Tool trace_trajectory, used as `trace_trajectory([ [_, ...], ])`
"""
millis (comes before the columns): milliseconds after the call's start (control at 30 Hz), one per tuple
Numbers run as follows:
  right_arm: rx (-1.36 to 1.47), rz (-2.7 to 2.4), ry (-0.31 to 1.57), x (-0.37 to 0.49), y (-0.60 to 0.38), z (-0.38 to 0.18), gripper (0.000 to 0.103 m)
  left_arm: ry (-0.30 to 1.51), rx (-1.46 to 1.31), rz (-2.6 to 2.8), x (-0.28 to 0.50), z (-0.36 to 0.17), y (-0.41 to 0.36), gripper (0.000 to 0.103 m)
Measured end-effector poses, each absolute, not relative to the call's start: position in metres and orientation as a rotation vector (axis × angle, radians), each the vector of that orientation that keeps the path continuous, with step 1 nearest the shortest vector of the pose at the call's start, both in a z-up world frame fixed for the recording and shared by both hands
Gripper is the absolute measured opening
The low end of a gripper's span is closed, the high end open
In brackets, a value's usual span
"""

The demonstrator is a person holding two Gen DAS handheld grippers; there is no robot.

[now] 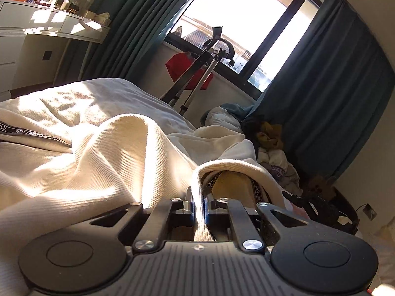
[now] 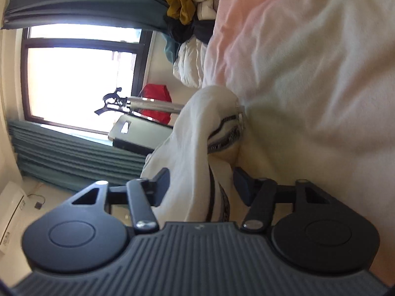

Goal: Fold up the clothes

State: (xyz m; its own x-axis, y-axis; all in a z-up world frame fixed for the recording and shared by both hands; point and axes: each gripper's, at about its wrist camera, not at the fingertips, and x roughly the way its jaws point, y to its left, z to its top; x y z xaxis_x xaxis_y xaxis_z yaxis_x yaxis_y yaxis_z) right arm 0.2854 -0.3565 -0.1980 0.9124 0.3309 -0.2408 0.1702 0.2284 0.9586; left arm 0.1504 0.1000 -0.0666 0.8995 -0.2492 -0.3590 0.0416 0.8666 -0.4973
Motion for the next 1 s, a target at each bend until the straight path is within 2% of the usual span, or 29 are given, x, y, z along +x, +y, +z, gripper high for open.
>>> trace_trajectory([
  [33, 1.332, 0.093, 0.430, 0.289, -0.356, -0.194, 0.016, 0.422, -0.485, -0.166, 0.150, -0.065, 0.095, 0.007],
  [133, 1.222, 0.048, 0.411, 0.284, -0.359, -0.169, 0.010, 0.404, -0.442, -0.207, 0.142, -0.060, 0.079, 0.007],
  [400, 1.025, 0.000, 0.227, 0.224, -0.426, -0.086, 0.009, 0.444, -0.413, -0.422, 0.120, -0.066, 0.019, 0.007],
  [533, 0.939, -0.086, 0.168, 0.177, -0.474, -0.056, 0.009, 0.487, -0.384, -0.540, 0.107, -0.070, -0.015, 0.013],
  [633, 0.899, -0.155, 0.129, 0.133, -0.509, -0.048, 0.009, 0.512, -0.334, -0.625, 0.093, -0.075, -0.044, 0.019],
  [867, 0.828, -0.300, 0.075, 0.038, -0.562, -0.062, 0.009, 0.568, -0.262, -0.742, 0.055, -0.089, -0.083, 0.024],
  [900, 0.842, -0.313, 0.087, 0.031, -0.568, -0.071, 0.009, 0.577, -0.252, -0.746, 0.050, -0.090, -0.085, 0.028],
  [1000, 0.983, -0.348, 0.140, 0.013, -0.587, -0.107, 0.009, 0.622, -0.263, -0.751, 0.038, -0.091, -0.081, 0.048],
])
